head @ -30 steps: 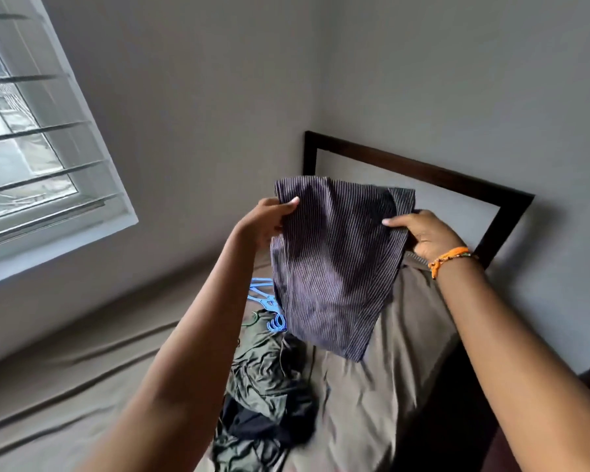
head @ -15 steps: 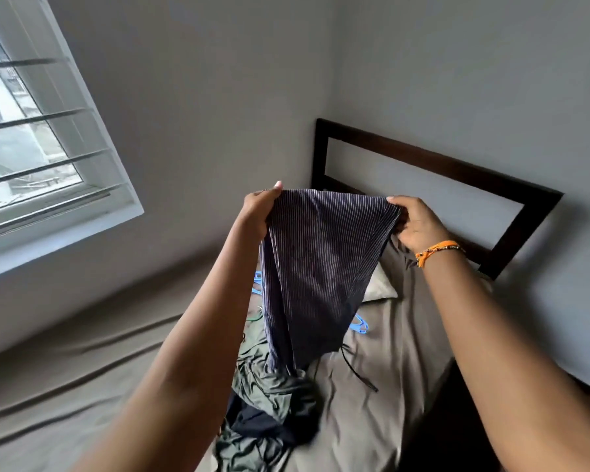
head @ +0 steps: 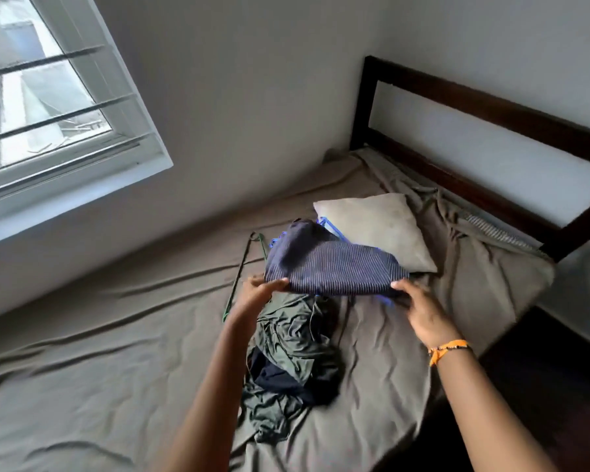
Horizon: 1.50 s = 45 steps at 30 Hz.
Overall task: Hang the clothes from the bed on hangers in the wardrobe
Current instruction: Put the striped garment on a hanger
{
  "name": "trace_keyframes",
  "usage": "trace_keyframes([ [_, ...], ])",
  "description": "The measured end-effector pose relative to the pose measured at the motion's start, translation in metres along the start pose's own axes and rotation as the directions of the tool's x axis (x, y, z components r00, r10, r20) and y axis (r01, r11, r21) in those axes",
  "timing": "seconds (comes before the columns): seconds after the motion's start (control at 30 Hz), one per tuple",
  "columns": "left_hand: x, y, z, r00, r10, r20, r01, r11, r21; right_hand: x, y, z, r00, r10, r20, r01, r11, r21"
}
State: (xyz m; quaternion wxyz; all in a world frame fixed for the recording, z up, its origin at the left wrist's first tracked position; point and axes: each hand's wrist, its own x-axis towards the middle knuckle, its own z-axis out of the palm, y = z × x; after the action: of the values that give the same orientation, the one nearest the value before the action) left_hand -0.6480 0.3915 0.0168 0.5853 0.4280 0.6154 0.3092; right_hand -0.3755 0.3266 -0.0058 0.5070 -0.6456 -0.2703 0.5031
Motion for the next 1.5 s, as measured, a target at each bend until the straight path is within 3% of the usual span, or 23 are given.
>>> trace_keyframes([
  [0.1,0.005,-0.099,0.002,0.916,-0.401,0.001,0.401,0.915,0.047,-0.021,0.077,-0.008,0.945,0.326,-0.008,-0.325,0.938,-0.120],
  [0.2,-0.003,-0.167,0.011,0.817,-0.577,-0.004,0.577,0.817,-0.017,-0.029,0.145,-0.019,0.834,0.552,-0.018,-0.530,0.789,-0.311],
  [0.27,-0.009,-0.193,0.019,0.786,-0.618,-0.003,0.613,0.780,-0.126,-0.027,0.178,-0.023,0.783,0.622,0.000,-0.562,0.707,-0.428],
  [0.37,-0.009,-0.214,0.035,0.796,-0.602,-0.060,0.582,0.789,-0.198,-0.002,0.204,-0.024,0.771,0.634,0.055,-0.446,0.600,-0.663],
  [0.47,-0.003,-0.222,0.058,0.823,-0.552,-0.135,0.517,0.826,-0.224,0.038,0.202,-0.011,0.855,0.517,0.045,-0.292,0.550,-0.783],
  [0.57,0.010,-0.229,0.082,0.826,-0.529,-0.196,0.466,0.835,-0.294,0.097,0.188,0.004,0.974,0.221,0.047,-0.089,0.568,-0.818],
  [0.67,0.029,-0.243,0.098,0.786,-0.564,-0.255,0.468,0.811,-0.350,0.164,0.168,0.020,0.988,0.012,0.152,0.126,0.493,-0.861],
  [0.8,0.047,-0.264,0.111,0.709,-0.640,-0.297,0.431,0.726,-0.537,0.258,0.155,0.027,0.947,-0.220,0.236,0.290,0.260,-0.921],
  [0.9,0.046,-0.276,0.119,0.644,-0.737,-0.204,0.477,0.595,-0.647,0.302,0.153,0.029,0.939,-0.177,0.296,0.296,-0.025,-0.955],
  [0.97,0.042,-0.278,0.126,0.608,-0.783,-0.132,0.577,0.550,-0.604,0.315,0.152,0.028,0.938,-0.110,0.329,0.314,-0.138,-0.939],
  [1.1,0.041,-0.279,0.134,0.552,-0.825,-0.124,0.625,0.507,-0.593,0.311,0.137,0.017,0.878,-0.182,0.444,0.415,-0.177,-0.893],
  [1.23,0.047,-0.269,0.133,0.574,-0.815,-0.077,0.635,0.502,-0.587,0.305,0.102,0.011,0.816,-0.338,0.470,0.429,-0.193,-0.883],
  [1.4,0.050,-0.262,0.130,0.567,-0.824,-0.015,0.676,0.476,-0.563,0.305,0.045,0.017,0.699,-0.442,0.562,0.436,-0.360,-0.825],
  [1.5,0.046,-0.251,0.126,0.590,-0.807,0.022,0.674,0.477,-0.564,0.306,0.012,0.005,0.709,-0.503,0.494,0.387,-0.307,-0.869],
])
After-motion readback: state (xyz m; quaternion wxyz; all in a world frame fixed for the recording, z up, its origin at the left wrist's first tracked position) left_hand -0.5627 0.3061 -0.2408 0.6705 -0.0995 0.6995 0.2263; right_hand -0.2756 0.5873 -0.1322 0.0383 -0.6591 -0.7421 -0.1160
